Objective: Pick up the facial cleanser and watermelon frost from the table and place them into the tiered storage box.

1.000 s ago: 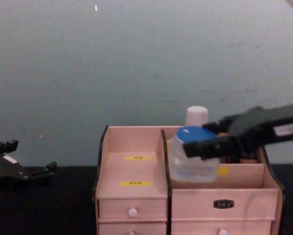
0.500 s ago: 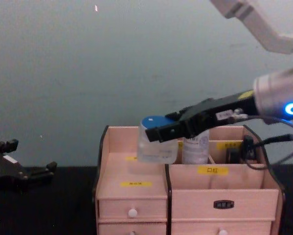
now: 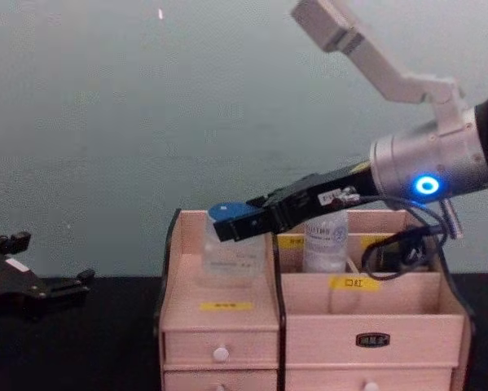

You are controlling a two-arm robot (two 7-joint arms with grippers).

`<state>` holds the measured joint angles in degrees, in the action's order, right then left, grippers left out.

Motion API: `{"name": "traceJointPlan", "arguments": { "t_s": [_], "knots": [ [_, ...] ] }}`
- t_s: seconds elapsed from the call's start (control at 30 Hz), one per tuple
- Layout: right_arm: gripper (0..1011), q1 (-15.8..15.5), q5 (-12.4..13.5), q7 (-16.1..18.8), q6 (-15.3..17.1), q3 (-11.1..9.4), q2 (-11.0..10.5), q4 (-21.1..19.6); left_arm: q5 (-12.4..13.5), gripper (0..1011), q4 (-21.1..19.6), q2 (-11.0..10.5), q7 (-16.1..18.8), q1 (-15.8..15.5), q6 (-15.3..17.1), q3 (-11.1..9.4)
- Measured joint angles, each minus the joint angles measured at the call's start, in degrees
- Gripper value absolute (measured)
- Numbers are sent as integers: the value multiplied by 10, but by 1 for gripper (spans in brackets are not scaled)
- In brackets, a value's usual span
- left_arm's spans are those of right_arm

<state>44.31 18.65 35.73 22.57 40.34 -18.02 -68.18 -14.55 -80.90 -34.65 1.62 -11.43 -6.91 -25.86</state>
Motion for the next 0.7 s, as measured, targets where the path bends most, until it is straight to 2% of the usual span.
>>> {"name": "traceJointPlan", "arguments": {
  "t_s": [0.4,0.7],
  "knots": [
    [720,19,-7,2,3,6,29,63,0,1001,0,0,0,0,0,0],
    [720,23,-14,4,5,9,34,72,0,1001,0,0,0,0,0,0]
  ]
}}
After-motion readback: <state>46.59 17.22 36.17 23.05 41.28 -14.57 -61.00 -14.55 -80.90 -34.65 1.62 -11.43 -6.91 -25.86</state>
